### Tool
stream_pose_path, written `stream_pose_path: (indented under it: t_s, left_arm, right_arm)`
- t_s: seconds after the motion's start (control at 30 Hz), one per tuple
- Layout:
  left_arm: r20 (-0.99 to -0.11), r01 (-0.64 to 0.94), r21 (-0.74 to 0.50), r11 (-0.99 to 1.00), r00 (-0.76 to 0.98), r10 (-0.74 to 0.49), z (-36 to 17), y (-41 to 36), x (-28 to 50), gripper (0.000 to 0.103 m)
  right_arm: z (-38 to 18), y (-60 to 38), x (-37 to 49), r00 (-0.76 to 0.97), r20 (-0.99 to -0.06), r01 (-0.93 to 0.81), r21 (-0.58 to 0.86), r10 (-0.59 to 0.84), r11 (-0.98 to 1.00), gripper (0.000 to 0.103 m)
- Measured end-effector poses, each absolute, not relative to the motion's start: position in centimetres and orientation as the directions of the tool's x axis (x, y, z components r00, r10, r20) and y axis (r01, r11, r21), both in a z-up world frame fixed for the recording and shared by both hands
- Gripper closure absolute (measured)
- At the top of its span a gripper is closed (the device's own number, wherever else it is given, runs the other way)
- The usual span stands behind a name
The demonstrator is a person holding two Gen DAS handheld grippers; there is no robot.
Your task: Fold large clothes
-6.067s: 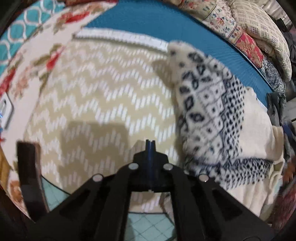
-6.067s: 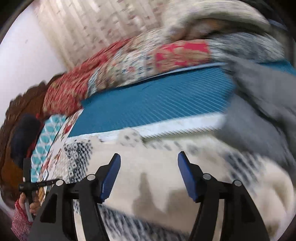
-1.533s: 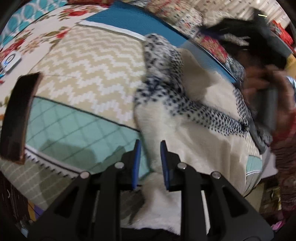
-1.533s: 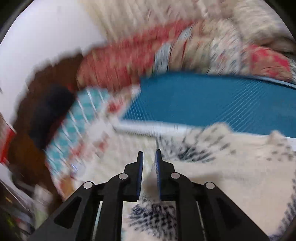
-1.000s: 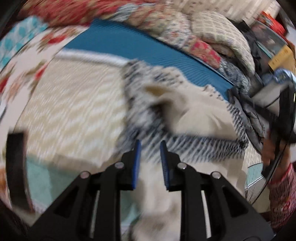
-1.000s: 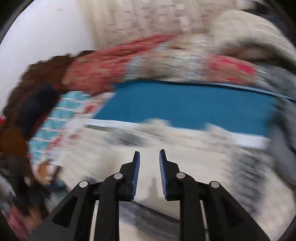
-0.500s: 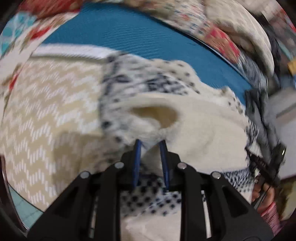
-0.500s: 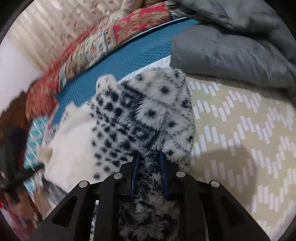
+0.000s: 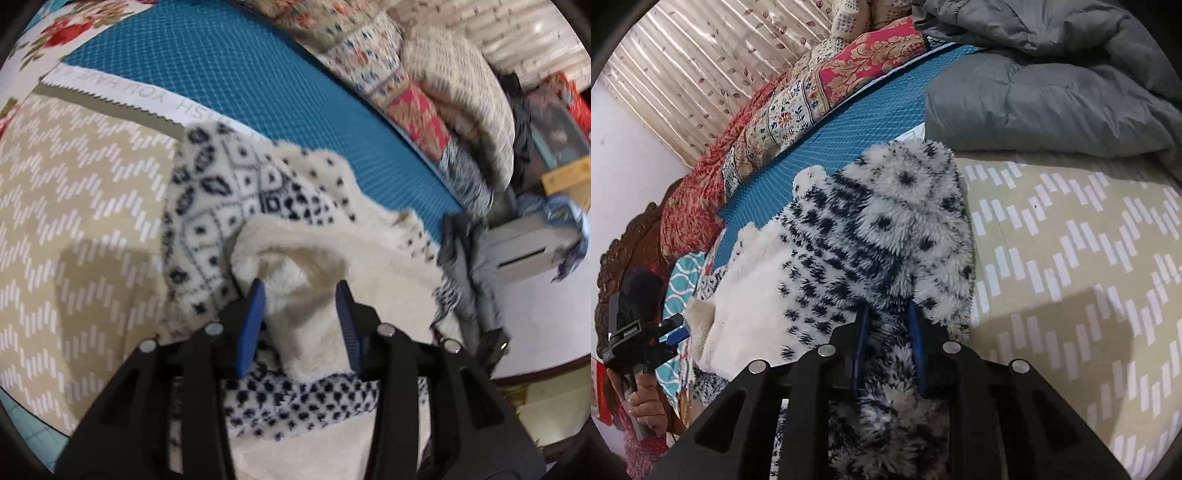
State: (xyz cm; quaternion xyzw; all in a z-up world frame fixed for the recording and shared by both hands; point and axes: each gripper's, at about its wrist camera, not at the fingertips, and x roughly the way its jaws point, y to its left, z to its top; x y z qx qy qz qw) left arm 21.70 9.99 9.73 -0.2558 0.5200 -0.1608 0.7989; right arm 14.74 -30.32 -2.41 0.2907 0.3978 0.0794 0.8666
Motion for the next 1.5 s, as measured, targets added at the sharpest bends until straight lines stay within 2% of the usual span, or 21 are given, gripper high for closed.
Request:
stream_pose_path:
  t_s: [0.1,0.2,0.23,0.3,0.37,0.47,0.5,0.53,0.57,0.67,0.77,0.8,0.83,0.9,0.97,1.03,1.13,1.27,1.33,1.37,1.5]
  left_arm:
    - [-0.764,-0.053,-0.576,0.816,0.389,-0.515,9.5,10.6,21.9,0.060]
    - [-0.742,0.002,-0.584,0.812,0.403,-0.536,10.7,9.5,21.3,0.060]
    - [-0.747,0.032,-0.565,0.824,0.405,-0.528,11.1,8.9,21.1,0.055]
    - [-0.771,0.085,-0.502,0.861,0.408,-0.489,11.5,7.5,20.9,0.042]
    - [-0.820,0.120,-0.373,0.920,0.422,-0.387,11.3,5.7,21.0,0.042]
    - [-0.850,0.164,-0.251,0.954,0.435,-0.298,10.8,3.9,21.3,0.042]
    - [-0.857,0.167,-0.200,0.965,0.447,-0.255,10.6,3.5,21.5,0.051]
    - [-0.867,0.165,-0.148,0.975,0.453,-0.208,10.2,3.3,21.9,0.081]
    - [-0.877,0.161,-0.136,0.978,0.440,-0.195,9.7,3.4,22.6,0.093]
    - [-0.830,0.127,-0.202,0.971,0.504,-0.239,11.0,5.4,23.3,0.097]
    - [-0.656,0.223,-0.185,0.957,0.697,-0.289,15.8,5.7,20.2,0.097]
    - [-0.611,0.241,-0.142,0.960,0.742,-0.277,16.9,5.8,19.1,0.096]
    - [-0.605,0.228,-0.119,0.966,0.755,-0.253,16.9,6.2,19.0,0.096]
    - [-0.678,0.152,-0.089,0.984,0.715,-0.172,14.5,7.8,20.6,0.096]
    - [-0.807,0.081,-0.097,0.992,0.577,-0.126,9.6,9.4,23.4,0.093]
    - [-0.886,0.072,-0.086,0.994,0.451,-0.109,5.6,9.6,25.1,0.087]
    - [-0.869,0.079,-0.009,0.997,0.493,-0.047,7.0,8.9,25.1,0.080]
    - [-0.842,0.087,-0.082,0.993,0.527,-0.115,12.2,10.0,23.3,0.079]
    - [-0.832,0.100,-0.137,0.985,0.529,-0.170,14.1,11.8,21.6,0.059]
    - [-0.823,0.099,-0.158,0.982,0.537,-0.187,14.9,12.9,20.4,0.056]
    - [-0.803,0.087,-0.216,0.973,0.551,-0.227,16.2,16.0,14.4,0.055]
  right_arm:
    - [-2.5,-30.7,14.7,0.674,-0.641,0.089,0.565,0.368,0.820,0.005]
    - [-2.5,-30.8,14.7,0.676,-0.637,0.090,0.570,0.370,0.817,0.005]
    - [-2.5,-30.8,14.7,0.678,-0.636,0.090,0.571,0.370,0.816,0.005]
    - [-2.6,-30.9,14.7,0.679,-0.633,0.087,0.572,0.371,0.815,0.005]
    - [-2.6,-31.1,14.7,0.681,-0.628,0.086,0.578,0.376,0.812,0.005]
    - [-2.7,-31.1,14.6,0.685,-0.624,0.083,0.580,0.376,0.811,0.005]
    - [-2.7,-31.0,14.5,0.685,-0.624,0.085,0.580,0.375,0.810,0.005]
    - [-2.7,-31.1,14.6,0.686,-0.623,0.084,0.580,0.375,0.810,0.005]
    - [-2.7,-31.1,14.6,0.686,-0.623,0.084,0.580,0.374,0.810,0.005]
    - [-2.7,-31.0,14.5,0.688,-0.624,0.084,0.575,0.370,0.814,0.005]
    - [-2.9,-31.1,14.5,0.695,-0.617,0.079,0.576,0.370,0.813,0.005]
    - [-2.9,-31.1,14.4,0.697,-0.615,0.080,0.579,0.369,0.812,0.005]
    - [-2.9,-31.1,14.3,0.699,-0.613,0.082,0.579,0.368,0.811,0.005]
    - [-2.8,-30.8,14.1,0.701,-0.618,0.086,0.568,0.356,0.818,0.005]
    - [-2.7,-30.6,14.2,0.698,-0.633,0.091,0.544,0.336,0.834,0.005]
    - [-2.4,-30.1,14.2,0.692,-0.650,0.100,0.518,0.315,0.849,0.005]
    - [-1.8,-30.1,14.1,0.685,-0.656,0.101,0.517,0.317,0.850,0.005]
    - [-0.3,-31.9,11.4,0.740,-0.543,0.086,0.662,0.397,0.744,0.009]
    - [0.5,-32.6,8.8,0.760,-0.505,0.077,0.695,0.409,0.715,0.015]
    - [0.8,-32.6,7.6,0.755,-0.511,0.077,0.691,0.410,0.718,0.019]
    - [2.0,-30.5,2.9,0.694,-0.571,0.005,0.613,0.439,0.790,0.020]
